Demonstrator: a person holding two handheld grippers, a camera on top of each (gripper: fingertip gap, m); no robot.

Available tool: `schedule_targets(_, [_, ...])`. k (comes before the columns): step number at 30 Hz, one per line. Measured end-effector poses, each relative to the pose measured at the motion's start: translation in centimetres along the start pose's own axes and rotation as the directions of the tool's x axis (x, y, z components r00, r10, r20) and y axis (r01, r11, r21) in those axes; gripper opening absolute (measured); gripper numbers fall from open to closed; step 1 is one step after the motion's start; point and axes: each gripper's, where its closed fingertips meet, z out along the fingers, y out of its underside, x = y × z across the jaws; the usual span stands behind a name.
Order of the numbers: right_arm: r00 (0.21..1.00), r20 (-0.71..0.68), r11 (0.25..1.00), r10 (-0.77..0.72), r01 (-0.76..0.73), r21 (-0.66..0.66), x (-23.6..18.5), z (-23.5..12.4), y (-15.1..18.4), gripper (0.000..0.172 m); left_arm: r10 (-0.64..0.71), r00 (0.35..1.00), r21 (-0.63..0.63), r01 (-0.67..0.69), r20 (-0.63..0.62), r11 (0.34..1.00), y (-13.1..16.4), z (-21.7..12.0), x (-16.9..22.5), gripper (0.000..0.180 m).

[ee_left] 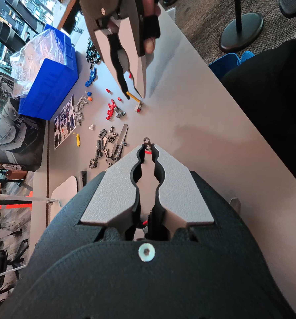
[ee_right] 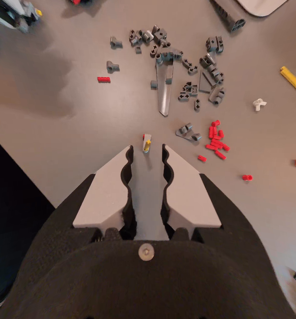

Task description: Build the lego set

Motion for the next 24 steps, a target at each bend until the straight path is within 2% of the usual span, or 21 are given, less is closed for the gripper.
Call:
schedule_targets(4, [0.998, 0.066, 1.0, 0.012, -0.012, -0.006, 0.0, 1.2, 0.2, 0.024, -0.013, 1.0, -0.004, 0.013, -0.006, 1.0, 0.4, 0.2, 0.0, 0.006])
schedule_targets(7, [0.994, 0.106, 1.0, 0.01, -0.009, -0.001, 0.2, 1.8, 0.0, 0.009, -0.021, 1.0, -0.003, 0.021, -0.006, 1.0, 0.7, 0.1, -0.1, 0.006])
schedule_targets(11, [0.967, 0.229, 0.994, -0.11, 0.105, 0.033, -1.0, 2.2, -0.7, 0.005, -0.025, 1.0, -0.004, 0.025, 0.0, 1.0, 1.0, -0.3, -0.4, 0.006])
schedule_targets(13, [0.928, 0.295, 0.974, -0.226, 0.22, 0.051, -1.8, 2.3, -0.9, 0.005, -0.026, 1.0, -0.005, 0.026, 0.007, 1.0, 1.2, -0.5, -0.6, 0.006])
schedule_targets(16, [0.794, 0.414, 0.889, -0.444, 0.447, 0.097, -4.1, 2.1, -1.0, 0.005, -0.028, 1.0, -0.006, 0.028, 0.012, 1.0, 1.4, -0.7, -0.8, 0.006])
schedule_targets(19, [0.59, 0.484, 0.723, -0.646, 0.676, 0.142, -5.6, 1.9, -1.0, 0.005, -0.027, 1.0, -0.012, 0.027, 0.015, 1.0, 1.8, -0.8, -1.0, 0.006])
schedule_targets(22, [0.428, 0.536, 0.59, -0.728, 0.789, 0.172, -6.5, 2.0, -1.1, 0.005, -0.025, 1.0, -0.027, 0.025, 0.015, 0.999, 2.3, -0.7, -0.9, 0.006])
schedule_targets(24, [0.37, 0.573, 0.555, -0.731, 0.811, 0.184, -6.6, 2.0, -1.1, 0.005, -0.028, 0.999, -0.037, 0.029, 0.016, 0.999, 2.6, -0.7, -0.9, 0.006])
